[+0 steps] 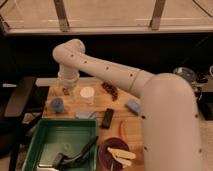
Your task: Stack cups on top of each other
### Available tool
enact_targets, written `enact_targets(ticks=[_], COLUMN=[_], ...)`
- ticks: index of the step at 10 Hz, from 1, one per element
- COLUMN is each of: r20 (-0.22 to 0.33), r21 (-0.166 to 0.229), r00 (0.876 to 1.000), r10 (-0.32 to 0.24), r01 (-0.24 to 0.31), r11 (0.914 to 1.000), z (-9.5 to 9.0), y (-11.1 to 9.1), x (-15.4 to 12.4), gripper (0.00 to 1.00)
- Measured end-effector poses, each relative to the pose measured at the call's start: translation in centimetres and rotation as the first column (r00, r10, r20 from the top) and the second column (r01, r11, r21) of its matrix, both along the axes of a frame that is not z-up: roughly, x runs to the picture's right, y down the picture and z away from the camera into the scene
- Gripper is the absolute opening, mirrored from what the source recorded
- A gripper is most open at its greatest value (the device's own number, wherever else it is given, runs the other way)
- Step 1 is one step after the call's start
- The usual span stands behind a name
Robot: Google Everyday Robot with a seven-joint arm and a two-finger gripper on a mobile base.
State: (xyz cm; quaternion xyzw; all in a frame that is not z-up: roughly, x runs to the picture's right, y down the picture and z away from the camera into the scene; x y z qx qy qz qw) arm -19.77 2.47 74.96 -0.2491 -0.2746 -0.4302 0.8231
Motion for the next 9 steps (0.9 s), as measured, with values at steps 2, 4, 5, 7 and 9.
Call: enact_targets(ticks=[2, 4, 5, 7, 9], r20=[0.002, -0.02, -0.024, -0.014, -0.007], r21=[0.029, 0.053, 0.06, 0.054, 0.041], r00=[0.998, 0.997, 0.997, 0.997, 0.997], r10=[-0.058, -0.074, -0.077, -0.075, -0.073], r01=[0.058, 0.075, 0.078, 0.076, 0.073], r11=[0.9979, 0.9958, 0.9951, 0.9956, 0.9965], z=[2.9, 5.7, 6.7, 7.6, 8.6], y=[0.6, 1.6, 2.1, 2.8, 3.7], x=[-1.7, -2.6, -3.0, -3.9, -4.6], gripper=[0.65, 0.65, 0.65, 0.65, 0.65])
